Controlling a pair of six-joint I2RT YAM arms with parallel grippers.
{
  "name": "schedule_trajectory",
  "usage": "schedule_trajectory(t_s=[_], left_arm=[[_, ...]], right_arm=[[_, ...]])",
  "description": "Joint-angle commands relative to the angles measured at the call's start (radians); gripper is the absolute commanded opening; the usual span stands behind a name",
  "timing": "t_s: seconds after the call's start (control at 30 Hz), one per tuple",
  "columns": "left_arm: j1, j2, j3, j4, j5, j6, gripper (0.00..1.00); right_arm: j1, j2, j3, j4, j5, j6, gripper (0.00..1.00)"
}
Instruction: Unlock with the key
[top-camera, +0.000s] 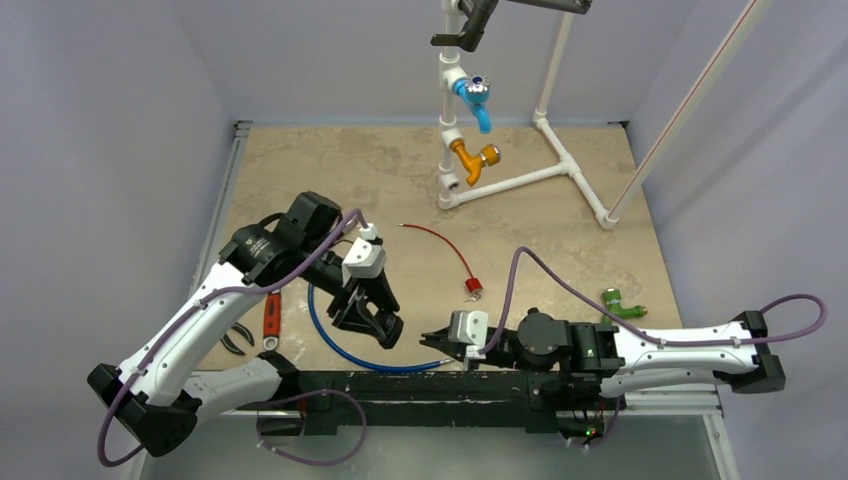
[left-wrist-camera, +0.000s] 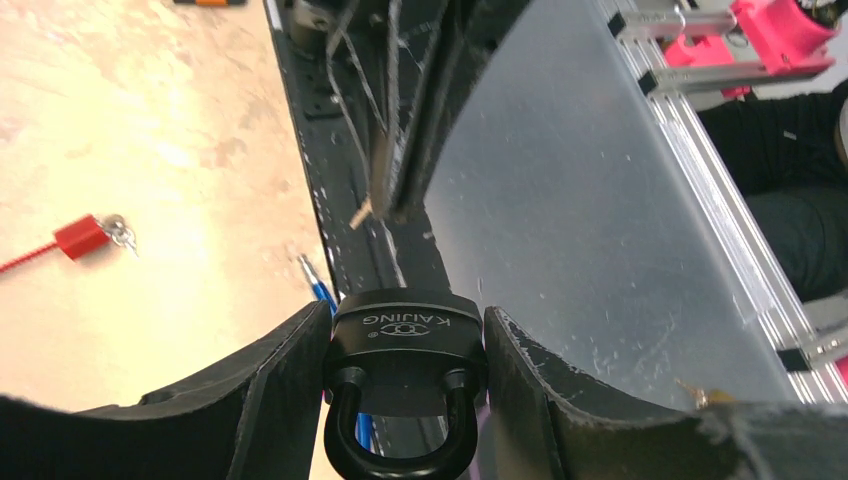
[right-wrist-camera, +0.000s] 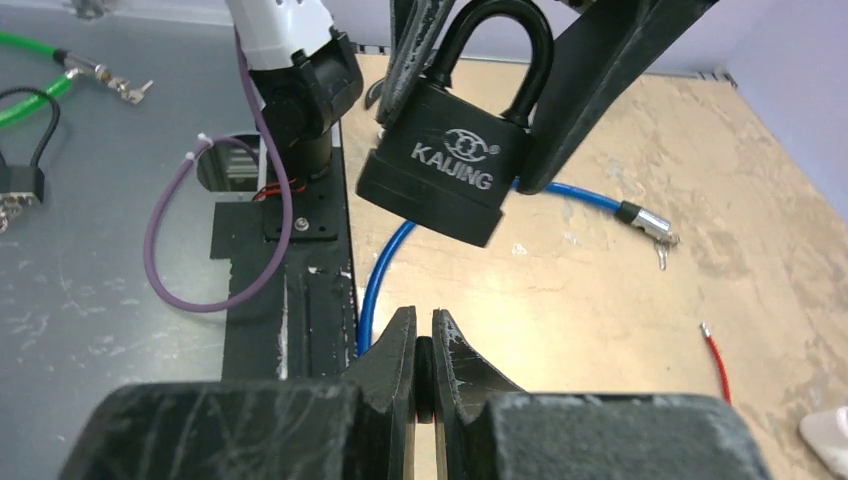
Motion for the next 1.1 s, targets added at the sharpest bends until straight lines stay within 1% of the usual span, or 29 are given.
schedule_trajectory(t_s=[0.0, 0.1, 0.13, 0.17, 0.2, 0.23, 0.3, 0.33, 0.37, 0.47, 0.53, 0.57, 0.67, 0.8, 0.97, 1.03, 1.07], left_arm=[[0.006, -0.008, 0.019, 0.410, 0.112, -0.370, 0.00], [0.007, -0.085, -0.101, 0.792, 0.103, -0.737, 0.00], [0.006, -0.099, -0.140, 0.895, 0.097, -0.818, 0.00], [0.001, -0.105, -0.168, 0.946, 0.084, -0.853, 0.00], [-0.006, -0.107, -0.185, 0.934, 0.053, -0.821, 0.00], [-0.014, -0.108, -0.198, 0.878, 0.004, -0.747, 0.00], [-0.029, -0.096, -0.243, 0.745, -0.101, -0.532, 0.00], [-0.034, -0.084, -0.269, 0.707, -0.156, -0.417, 0.00], [-0.038, -0.066, -0.295, 0.695, -0.220, -0.328, 0.00], [-0.041, -0.019, -0.369, 0.721, -0.331, -0.100, 0.00], [-0.043, 0.010, -0.422, 0.801, -0.352, -0.070, 0.00], [-0.045, 0.027, -0.436, 0.821, -0.340, -0.042, 0.00], [-0.081, 0.056, -0.500, 0.925, -0.344, -0.010, 0.00], [-0.136, 0.116, -0.554, 0.992, -0.395, 0.071, 0.00], [-0.169, 0.195, -0.587, 1.132, -0.446, 0.052, 0.00], [-0.188, 0.215, -0.608, 1.155, -0.458, 0.089, 0.00], [-0.195, 0.227, -0.618, 1.195, -0.463, 0.107, 0.00]], right_arm=[[-0.002, -0.049, 0.009, 0.036, 0.110, 0.130, 0.00], [-0.002, -0.104, -0.003, 0.084, 0.145, 0.108, 0.00], [-0.003, -0.117, -0.004, 0.093, 0.160, 0.101, 0.00], [-0.003, -0.127, 0.003, 0.087, 0.185, 0.098, 0.00], [-0.003, -0.134, 0.016, 0.061, 0.212, 0.096, 0.00], [-0.002, -0.139, 0.032, 0.035, 0.244, 0.091, 0.00], [-0.002, -0.150, 0.046, -0.005, 0.268, 0.097, 0.00], [-0.002, -0.157, 0.047, -0.016, 0.276, 0.105, 0.00], [-0.002, -0.163, 0.048, -0.018, 0.279, 0.113, 0.00], [-0.003, -0.178, 0.054, -0.053, 0.282, 0.131, 0.00], [-0.002, -0.179, 0.070, -0.067, 0.283, 0.130, 0.00], [-0.003, -0.178, 0.079, -0.072, 0.285, 0.123, 0.00], [-0.002, -0.171, 0.122, -0.107, 0.296, 0.105, 0.00], [-0.003, -0.172, 0.153, -0.120, 0.310, 0.090, 0.00], [-0.002, -0.193, 0.136, -0.104, 0.314, 0.088, 0.00], [-0.003, -0.198, 0.132, -0.107, 0.314, 0.088, 0.00], [-0.002, -0.200, 0.130, -0.109, 0.314, 0.086, 0.00]])
